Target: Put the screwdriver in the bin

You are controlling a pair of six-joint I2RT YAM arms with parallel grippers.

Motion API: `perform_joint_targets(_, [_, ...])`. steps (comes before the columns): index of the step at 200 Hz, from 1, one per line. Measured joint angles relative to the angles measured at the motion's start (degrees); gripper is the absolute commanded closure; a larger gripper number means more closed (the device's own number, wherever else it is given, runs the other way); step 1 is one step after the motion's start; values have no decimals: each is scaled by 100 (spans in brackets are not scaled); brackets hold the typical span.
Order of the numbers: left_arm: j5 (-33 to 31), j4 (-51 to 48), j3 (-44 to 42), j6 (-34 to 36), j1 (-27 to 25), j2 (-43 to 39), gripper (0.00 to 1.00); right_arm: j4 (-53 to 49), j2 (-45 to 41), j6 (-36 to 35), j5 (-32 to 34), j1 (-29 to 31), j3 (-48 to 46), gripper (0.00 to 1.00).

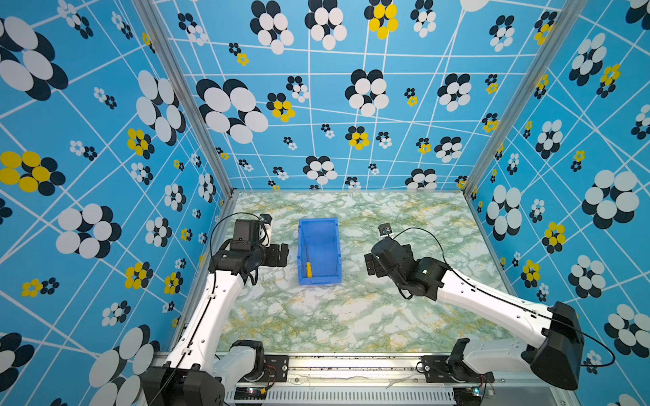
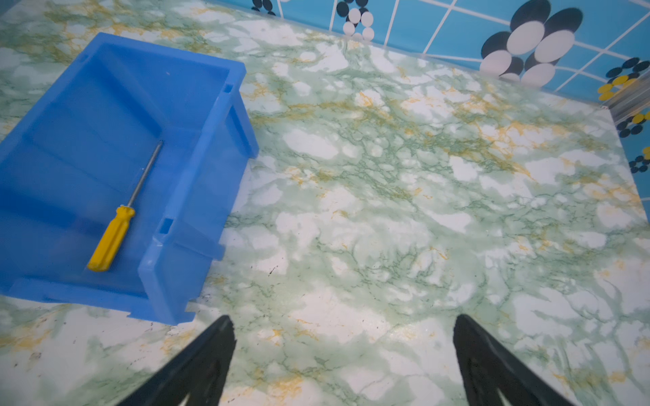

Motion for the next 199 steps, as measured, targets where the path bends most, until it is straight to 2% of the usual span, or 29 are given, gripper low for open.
perform_joint_targets(23, [-168, 518, -549, -260, 442, -111, 1, 533, -595, -103, 157, -382, -697, 1])
perform_joint_targets(51, [-343, 1720, -1602, -721, 949, -415, 1, 1211, -1327, -120, 247, -1001, -1644, 1])
perform_joint_targets(83, [-341, 3414, -2583, -1005, 1080, -363, 1, 1777, -1742, -278, 264, -1740, -2304, 1])
perform_joint_targets(119, [-378, 5248, -3021, -1047, 1084, 409, 1, 2374, -1727, -531, 197, -2302, -2546, 1])
perform_joint_targets(156, [-323, 6975, -3416, -977, 1040, 1364, 1, 3340, -1182, -776, 90, -2640, -2850, 1])
perform_joint_targets(199, [-223, 8115, -3512, -774, 863, 1989, 1, 4212, -852, -1333, 31, -3032, -2964, 1])
